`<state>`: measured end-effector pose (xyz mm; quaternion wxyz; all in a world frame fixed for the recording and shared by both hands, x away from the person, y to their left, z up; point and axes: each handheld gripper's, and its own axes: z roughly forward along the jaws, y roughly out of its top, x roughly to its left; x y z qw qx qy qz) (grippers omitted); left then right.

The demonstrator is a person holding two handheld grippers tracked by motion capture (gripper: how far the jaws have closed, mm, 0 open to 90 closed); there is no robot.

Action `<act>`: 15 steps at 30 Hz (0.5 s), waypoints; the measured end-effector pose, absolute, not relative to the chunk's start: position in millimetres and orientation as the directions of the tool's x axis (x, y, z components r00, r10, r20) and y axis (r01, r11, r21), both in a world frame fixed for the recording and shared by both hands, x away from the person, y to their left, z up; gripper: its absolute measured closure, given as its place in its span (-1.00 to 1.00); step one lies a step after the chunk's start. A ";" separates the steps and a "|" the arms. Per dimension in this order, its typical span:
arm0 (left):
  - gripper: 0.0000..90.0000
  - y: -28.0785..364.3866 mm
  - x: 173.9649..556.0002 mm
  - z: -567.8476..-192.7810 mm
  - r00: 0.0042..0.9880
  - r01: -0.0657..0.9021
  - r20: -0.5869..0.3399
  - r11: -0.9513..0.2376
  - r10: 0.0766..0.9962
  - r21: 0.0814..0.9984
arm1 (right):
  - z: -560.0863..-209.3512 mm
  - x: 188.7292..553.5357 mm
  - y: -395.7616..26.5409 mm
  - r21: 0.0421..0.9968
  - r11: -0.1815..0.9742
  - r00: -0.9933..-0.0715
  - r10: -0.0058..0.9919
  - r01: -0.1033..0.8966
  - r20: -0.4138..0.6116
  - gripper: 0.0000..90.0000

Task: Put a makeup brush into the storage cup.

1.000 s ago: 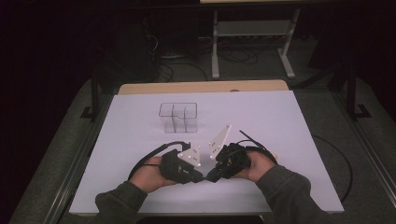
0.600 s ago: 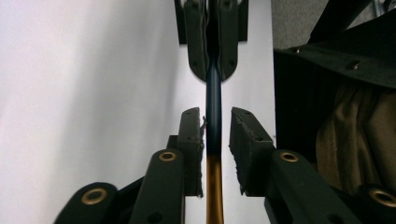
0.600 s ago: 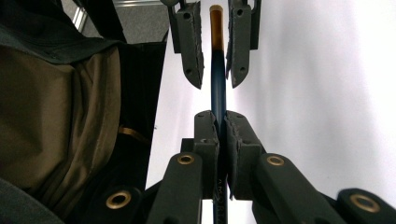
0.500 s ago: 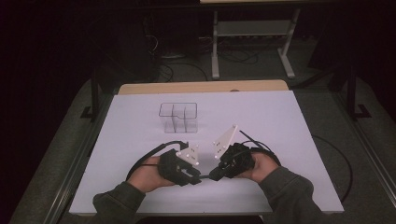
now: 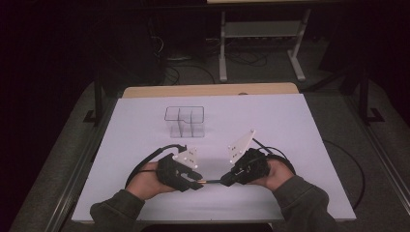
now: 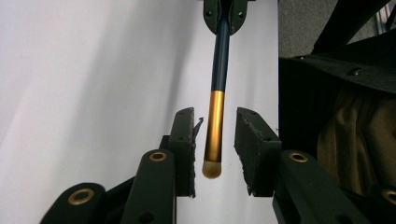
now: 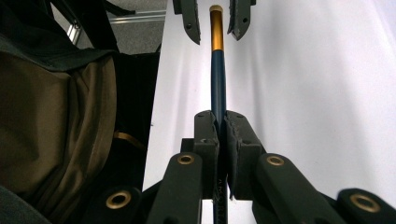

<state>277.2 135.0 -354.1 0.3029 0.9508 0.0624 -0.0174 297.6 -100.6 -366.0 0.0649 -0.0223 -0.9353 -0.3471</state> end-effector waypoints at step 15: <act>0.83 132.9 277.2 -355.3 0.995 0.101 -0.074 -0.823 0.073 0.560 | -368.8 295.6 -100.3 0.664 0.745 -0.992 -0.028 0.060 0.121 0.84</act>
